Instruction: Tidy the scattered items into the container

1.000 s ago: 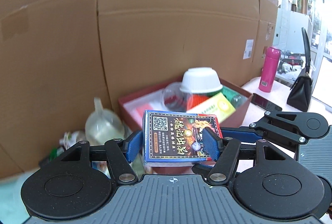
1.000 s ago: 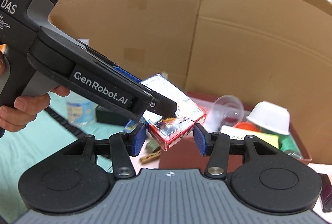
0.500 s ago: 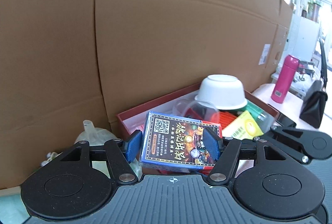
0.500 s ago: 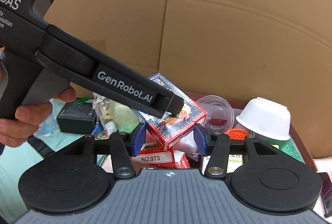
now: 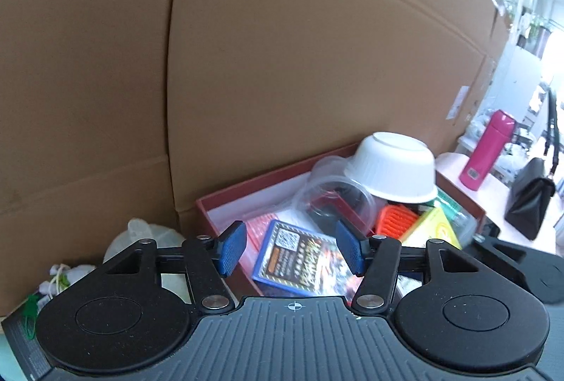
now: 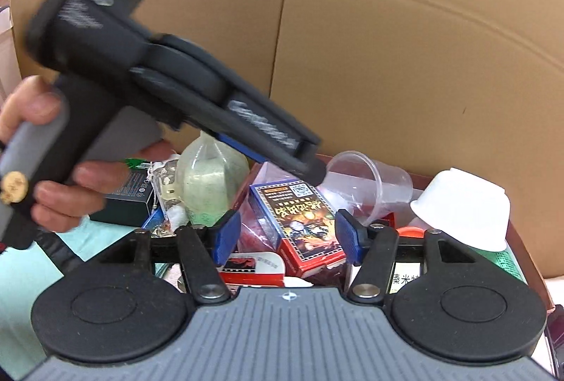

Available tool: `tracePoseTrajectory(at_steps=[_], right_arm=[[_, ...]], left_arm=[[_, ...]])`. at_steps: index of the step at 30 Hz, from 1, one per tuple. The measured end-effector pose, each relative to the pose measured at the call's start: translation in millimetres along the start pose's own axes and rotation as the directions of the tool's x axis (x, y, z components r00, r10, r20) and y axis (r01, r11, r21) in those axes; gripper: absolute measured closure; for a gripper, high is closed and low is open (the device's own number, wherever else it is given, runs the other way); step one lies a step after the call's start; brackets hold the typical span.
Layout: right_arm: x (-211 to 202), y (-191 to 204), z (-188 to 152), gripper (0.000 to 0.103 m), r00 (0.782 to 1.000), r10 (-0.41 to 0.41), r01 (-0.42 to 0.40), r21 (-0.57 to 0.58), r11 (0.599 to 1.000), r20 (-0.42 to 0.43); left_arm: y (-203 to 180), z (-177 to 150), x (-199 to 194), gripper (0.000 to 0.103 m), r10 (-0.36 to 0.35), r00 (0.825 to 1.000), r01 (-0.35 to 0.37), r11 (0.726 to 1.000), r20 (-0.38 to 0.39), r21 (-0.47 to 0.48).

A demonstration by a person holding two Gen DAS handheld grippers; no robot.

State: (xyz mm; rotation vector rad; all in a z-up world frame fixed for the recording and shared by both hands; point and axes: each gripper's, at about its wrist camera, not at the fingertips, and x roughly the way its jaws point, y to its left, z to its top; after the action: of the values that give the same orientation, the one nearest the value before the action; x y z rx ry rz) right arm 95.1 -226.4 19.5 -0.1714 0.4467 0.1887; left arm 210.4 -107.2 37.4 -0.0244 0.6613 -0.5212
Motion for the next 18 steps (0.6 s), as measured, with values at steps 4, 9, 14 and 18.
tracePoseTrajectory(at_steps=[4,9,14,18], right_arm=[[2.3,1.5,1.1,0.046,1.000,-0.006,0.006,0.008,1.000,-0.001],[-0.6,5.0,-0.8,0.035,1.000,-0.014,0.014,0.011,1.000,0.009],[-12.6,3.7,-4.4,0.003,0.997,-0.042,0.041,0.013,0.999,0.060],[-23.2,0.5,-9.8,0.000,0.997,-0.054,0.053,0.014,0.999,0.062]], left_arm=[[-1.7,-5.7,-4.2,0.018,-0.021,1.000,0.021,1.000,-0.009,-0.011],[-5.7,-11.9,-14.5,0.005,0.008,1.000,-0.008,1.000,0.009,-0.029],[-12.5,-21.4,-33.6,0.000,0.083,0.995,-0.080,0.996,0.051,-0.046],[-24.1,-31.7,-49.6,0.000,0.136,0.988,-0.134,0.990,0.074,-0.035]])
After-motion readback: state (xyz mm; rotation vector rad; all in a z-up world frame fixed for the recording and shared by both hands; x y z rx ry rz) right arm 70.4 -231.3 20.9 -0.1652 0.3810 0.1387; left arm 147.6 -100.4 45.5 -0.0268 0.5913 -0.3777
